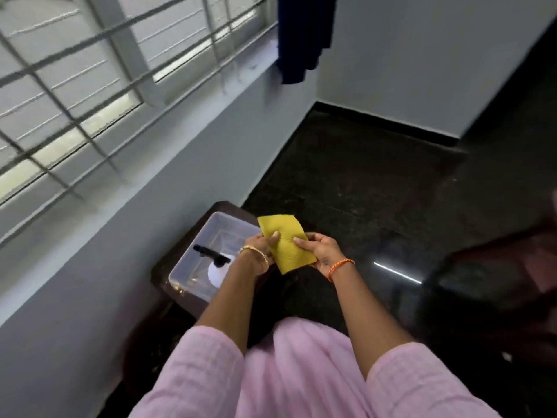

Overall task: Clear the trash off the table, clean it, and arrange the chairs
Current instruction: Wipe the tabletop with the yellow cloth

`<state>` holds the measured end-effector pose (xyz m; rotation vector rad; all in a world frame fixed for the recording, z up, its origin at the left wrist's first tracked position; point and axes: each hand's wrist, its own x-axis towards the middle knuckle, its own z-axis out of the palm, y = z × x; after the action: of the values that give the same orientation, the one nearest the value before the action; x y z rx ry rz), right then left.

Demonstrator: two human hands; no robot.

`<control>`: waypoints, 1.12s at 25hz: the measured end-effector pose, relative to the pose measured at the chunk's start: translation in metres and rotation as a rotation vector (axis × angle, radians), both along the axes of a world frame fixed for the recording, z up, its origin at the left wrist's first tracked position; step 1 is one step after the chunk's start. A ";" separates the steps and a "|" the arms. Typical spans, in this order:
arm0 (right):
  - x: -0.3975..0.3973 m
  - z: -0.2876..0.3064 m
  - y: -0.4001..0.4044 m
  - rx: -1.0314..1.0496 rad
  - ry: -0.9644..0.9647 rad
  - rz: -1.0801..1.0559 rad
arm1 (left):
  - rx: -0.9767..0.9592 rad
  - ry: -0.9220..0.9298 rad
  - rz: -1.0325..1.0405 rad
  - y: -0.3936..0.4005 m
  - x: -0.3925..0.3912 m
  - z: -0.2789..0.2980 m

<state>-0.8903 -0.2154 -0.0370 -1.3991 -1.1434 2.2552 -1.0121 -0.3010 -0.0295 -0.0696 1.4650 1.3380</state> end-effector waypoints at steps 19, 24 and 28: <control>0.252 -0.018 0.219 -0.099 -0.085 -0.579 | -0.303 0.274 -0.329 0.299 0.268 -0.009; 0.260 -0.030 0.313 -0.140 -0.070 -0.653 | -0.290 0.191 -0.436 0.406 0.272 -0.021; 0.253 -0.047 0.416 -0.168 -0.003 -0.701 | -0.231 0.279 -0.578 0.517 0.255 -0.050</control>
<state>-0.6376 0.2003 -0.0839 -1.5480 -0.3612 1.8529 -0.7574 0.2157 -0.0800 0.3796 1.7000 0.7255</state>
